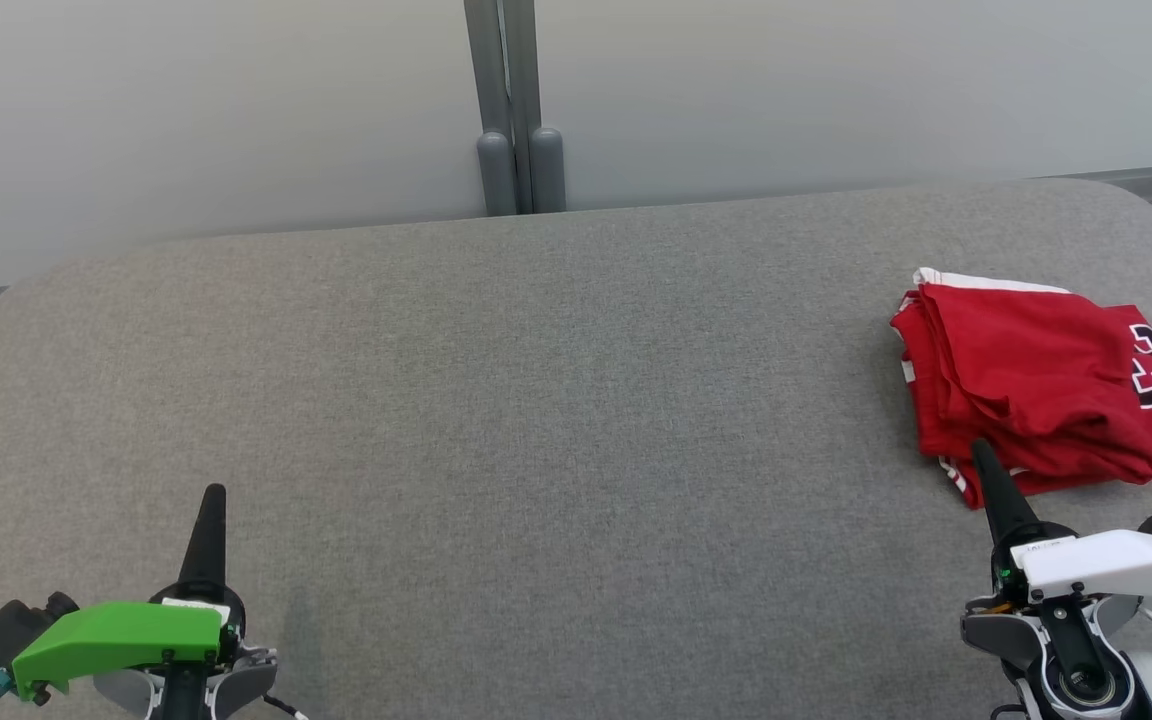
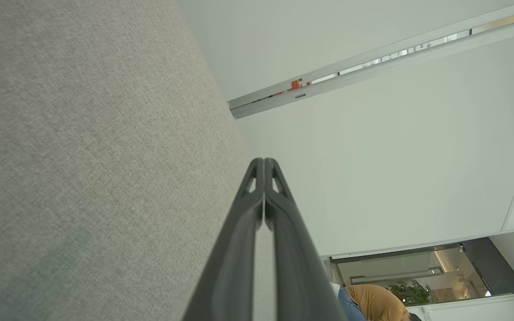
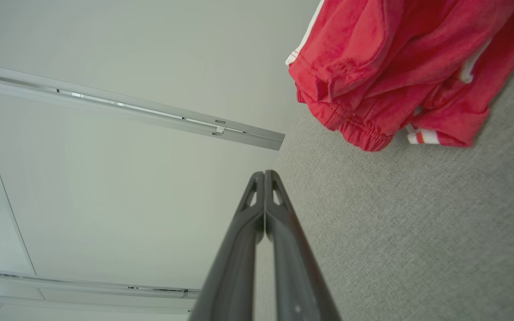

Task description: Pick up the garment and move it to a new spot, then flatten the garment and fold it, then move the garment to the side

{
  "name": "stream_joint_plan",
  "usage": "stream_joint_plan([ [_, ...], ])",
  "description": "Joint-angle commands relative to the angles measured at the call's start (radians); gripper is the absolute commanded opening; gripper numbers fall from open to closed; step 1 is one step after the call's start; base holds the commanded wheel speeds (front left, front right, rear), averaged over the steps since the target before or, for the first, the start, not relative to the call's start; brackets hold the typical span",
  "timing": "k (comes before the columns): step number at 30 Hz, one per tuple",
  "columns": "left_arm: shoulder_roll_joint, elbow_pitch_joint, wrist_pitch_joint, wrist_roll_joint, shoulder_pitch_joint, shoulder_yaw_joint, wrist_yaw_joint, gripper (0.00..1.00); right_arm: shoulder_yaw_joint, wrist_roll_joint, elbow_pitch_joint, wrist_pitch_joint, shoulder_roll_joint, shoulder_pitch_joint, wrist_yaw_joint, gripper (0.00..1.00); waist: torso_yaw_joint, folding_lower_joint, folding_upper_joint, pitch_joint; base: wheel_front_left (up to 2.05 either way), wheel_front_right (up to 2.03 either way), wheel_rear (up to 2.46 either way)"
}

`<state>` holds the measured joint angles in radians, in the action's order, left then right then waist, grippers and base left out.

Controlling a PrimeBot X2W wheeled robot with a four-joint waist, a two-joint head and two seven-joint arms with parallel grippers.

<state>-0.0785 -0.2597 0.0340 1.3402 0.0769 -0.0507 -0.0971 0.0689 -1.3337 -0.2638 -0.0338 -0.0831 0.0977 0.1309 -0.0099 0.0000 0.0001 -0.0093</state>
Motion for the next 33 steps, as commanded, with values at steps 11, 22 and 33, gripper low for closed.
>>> stream_joint_plan([
  [11, 0.009, 0.012, 0.028, 0.093, 0.029, -0.025, -0.016, 0.0, 0.018, -0.094, 0.014, -0.028, 0.009, 0.017, 0.0, 0.0, 0.003, 0.0, -0.0001, 0.003, 0.0, 0.0, 0.0],
  [22, 0.016, 0.014, 0.05, 0.164, 0.031, -0.041, -0.024, 0.0, 0.03, -0.169, 0.017, -0.05, 0.02, 0.015, 0.0, 0.0, 0.005, 0.0, -0.0001, 0.007, 0.0, 0.0, 0.0],
  [33, 0.024, 0.015, 0.07, 0.231, 0.037, -0.058, -0.032, 0.0, 0.04, -0.237, 0.021, -0.071, 0.028, 0.014, 0.0, 0.0, 0.008, 0.0, -0.0001, 0.01, 0.0, 0.0, 0.0],
])
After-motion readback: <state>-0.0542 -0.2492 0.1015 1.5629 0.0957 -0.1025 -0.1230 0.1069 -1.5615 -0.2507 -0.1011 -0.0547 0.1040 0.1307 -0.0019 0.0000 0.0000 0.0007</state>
